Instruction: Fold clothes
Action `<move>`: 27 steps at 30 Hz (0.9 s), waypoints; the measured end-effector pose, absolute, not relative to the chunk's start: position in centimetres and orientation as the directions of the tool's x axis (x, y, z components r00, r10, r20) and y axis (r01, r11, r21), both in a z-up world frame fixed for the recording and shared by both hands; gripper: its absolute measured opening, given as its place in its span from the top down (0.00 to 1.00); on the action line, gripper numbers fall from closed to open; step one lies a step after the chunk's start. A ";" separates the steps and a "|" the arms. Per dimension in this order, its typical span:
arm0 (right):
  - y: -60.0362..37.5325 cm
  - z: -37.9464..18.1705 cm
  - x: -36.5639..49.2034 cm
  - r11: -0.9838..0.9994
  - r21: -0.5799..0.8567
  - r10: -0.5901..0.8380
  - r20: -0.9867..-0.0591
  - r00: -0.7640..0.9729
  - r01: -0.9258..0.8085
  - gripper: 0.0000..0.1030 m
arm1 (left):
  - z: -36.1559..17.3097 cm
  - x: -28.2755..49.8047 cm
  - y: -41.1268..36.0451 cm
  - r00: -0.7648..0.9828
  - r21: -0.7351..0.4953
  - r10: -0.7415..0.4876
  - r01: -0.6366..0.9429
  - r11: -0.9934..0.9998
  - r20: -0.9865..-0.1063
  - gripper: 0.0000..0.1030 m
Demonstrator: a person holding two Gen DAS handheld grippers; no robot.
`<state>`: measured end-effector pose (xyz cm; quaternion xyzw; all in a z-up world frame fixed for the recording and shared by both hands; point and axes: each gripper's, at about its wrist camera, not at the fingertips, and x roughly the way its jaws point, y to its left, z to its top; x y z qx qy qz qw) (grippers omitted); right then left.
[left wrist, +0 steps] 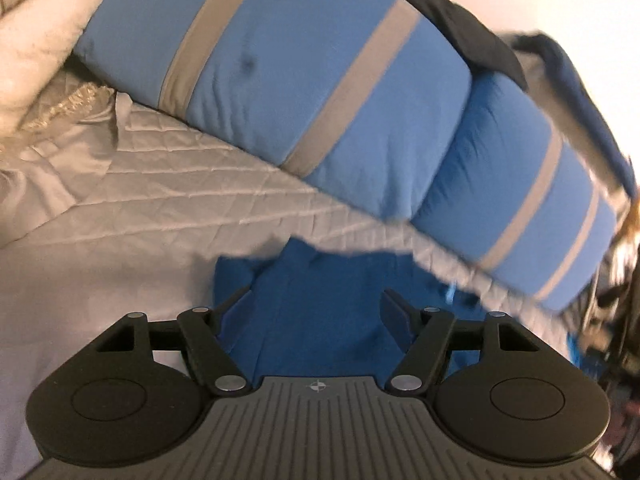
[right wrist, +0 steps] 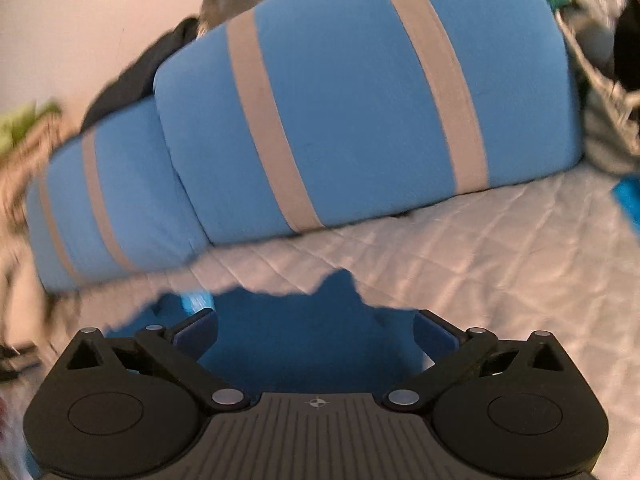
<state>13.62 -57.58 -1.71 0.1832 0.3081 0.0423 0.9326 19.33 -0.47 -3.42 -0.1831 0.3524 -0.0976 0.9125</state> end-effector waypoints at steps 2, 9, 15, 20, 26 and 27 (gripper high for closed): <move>-57.8 -1.4 12.0 0.944 0.328 0.172 -0.573 0.802 0.032 0.00 | -3.5 17.9 -0.5 0.726 -0.369 -0.295 0.060 0.927 -0.622 0.33; -59.6 -1.4 7.5 0.955 0.290 0.136 -0.616 0.776 0.063 0.00 | -3.7 14.4 1.4 0.718 -0.375 -0.268 0.011 0.927 -0.643 0.33; -60.6 -1.3 3.6 0.953 0.282 0.096 -0.631 0.770 0.112 0.00 | -3.4 10.6 2.4 0.753 -0.396 -0.205 -0.080 0.915 -0.625 0.33; -61.3 -2.7 0.9 0.934 0.335 0.141 -0.666 0.733 0.125 0.00 | -1.1 6.6 0.2 0.785 -0.291 -0.162 -0.025 0.956 -0.598 0.33; -62.3 -5.6 -1.6 0.826 0.546 0.313 -0.653 0.690 0.142 0.00 | 1.3 2.1 -3.5 0.812 -0.197 -0.193 0.098 0.975 -0.551 0.32; -62.4 -6.3 -1.9 0.789 0.596 0.352 -0.638 0.685 0.149 0.00 | 1.3 1.6 -4.0 0.808 -0.197 -0.208 0.116 0.973 -0.551 0.31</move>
